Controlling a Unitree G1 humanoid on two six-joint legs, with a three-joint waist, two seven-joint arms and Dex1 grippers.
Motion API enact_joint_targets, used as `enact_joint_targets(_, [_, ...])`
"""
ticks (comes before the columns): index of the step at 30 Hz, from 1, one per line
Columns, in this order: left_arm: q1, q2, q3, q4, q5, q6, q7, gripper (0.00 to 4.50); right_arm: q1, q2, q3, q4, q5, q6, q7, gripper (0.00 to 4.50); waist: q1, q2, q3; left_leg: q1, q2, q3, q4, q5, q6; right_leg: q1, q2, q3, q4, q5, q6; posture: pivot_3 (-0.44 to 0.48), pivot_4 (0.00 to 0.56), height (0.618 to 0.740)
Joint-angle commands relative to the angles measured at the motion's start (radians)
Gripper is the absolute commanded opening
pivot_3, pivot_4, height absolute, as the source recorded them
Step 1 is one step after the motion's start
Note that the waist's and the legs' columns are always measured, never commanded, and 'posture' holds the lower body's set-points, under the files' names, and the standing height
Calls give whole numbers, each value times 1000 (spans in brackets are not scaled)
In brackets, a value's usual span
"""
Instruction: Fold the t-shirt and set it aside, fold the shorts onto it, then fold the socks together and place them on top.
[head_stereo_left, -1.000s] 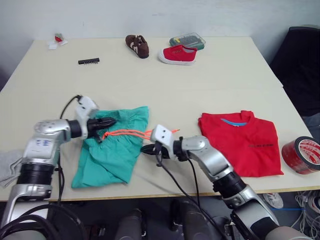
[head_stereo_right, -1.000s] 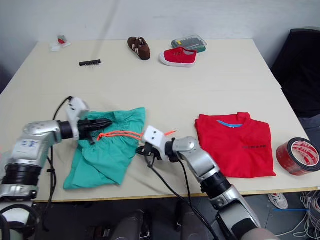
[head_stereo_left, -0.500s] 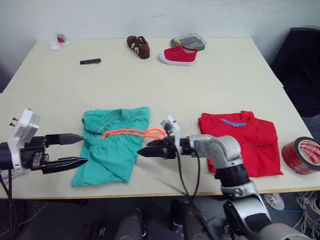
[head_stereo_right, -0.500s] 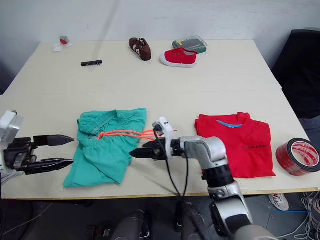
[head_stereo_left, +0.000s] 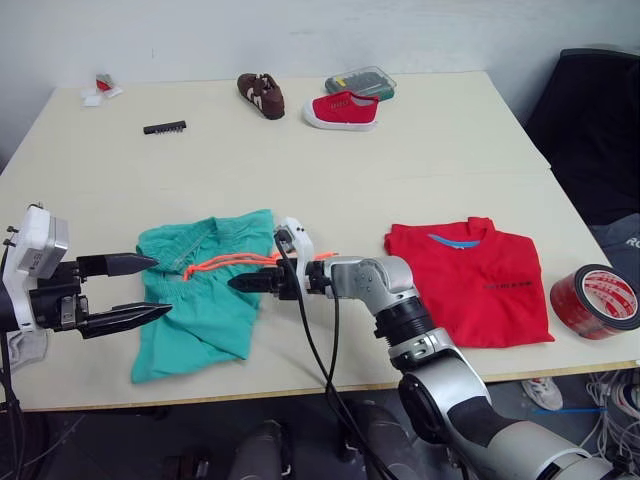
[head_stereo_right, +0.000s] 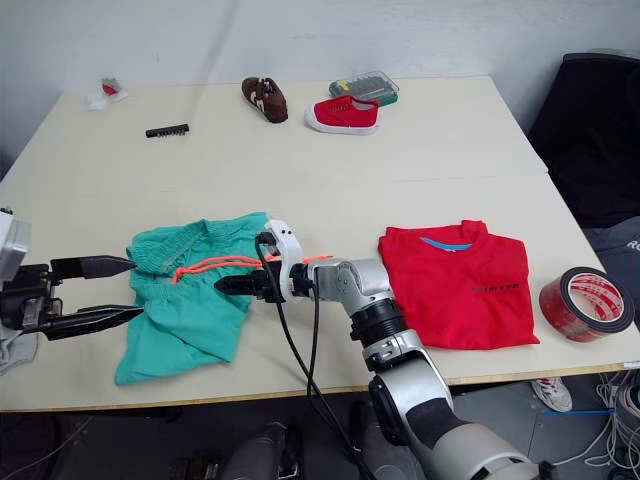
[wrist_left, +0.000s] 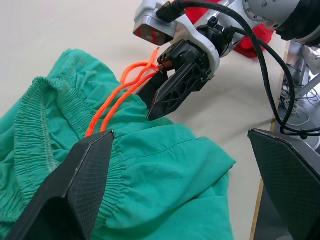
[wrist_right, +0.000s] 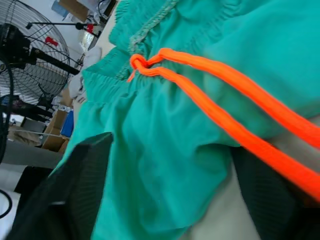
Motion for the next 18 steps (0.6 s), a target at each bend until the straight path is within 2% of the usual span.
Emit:
enact_joint_targets(1, [-25,15,7,11,2,-25,8,4500,20,10,25,-4,-20,9,-9,2103,0,0,0,0,0,0,-1,0,0,-1,0,0,0,0,0,0,150,740])
enact_joint_targets(2, [-29,13,0,16,5,-31,9,4500,21,7,24,-13,-21,11,-8,1882,0,0,0,-1,0,0,-2,0,0,-1,0,0,0,0,-1,0,150,740])
enact_joint_targets(7, [-60,-1,-54,32,16,-63,18,4500,12,-11,3,-42,-17,21,-12,221,1,-1,-1,0,0,1,-3,1,0,-1,0,0,0,0,-1,0,150,740])
enact_joint_targets(8, [-72,-2,-65,35,14,-65,21,4500,10,-19,-4,-58,-14,28,-15,35,2,-1,-1,0,0,1,-3,1,-1,-1,0,0,0,0,-1,0,150,740])
enact_joint_targets(12, [-130,-12,-101,38,-21,-43,33,4500,17,-75,-24,-189,20,113,-18,35,16,-1,0,-1,0,0,-3,2,-1,-1,0,0,0,0,-1,0,150,740])
enact_joint_targets(18, [-198,-39,-177,-6,-83,-9,25,4500,65,-292,-105,-556,162,394,1,35,30,-1,0,-6,-1,-1,-3,1,2,-3,0,-1,-1,0,0,0,150,740])
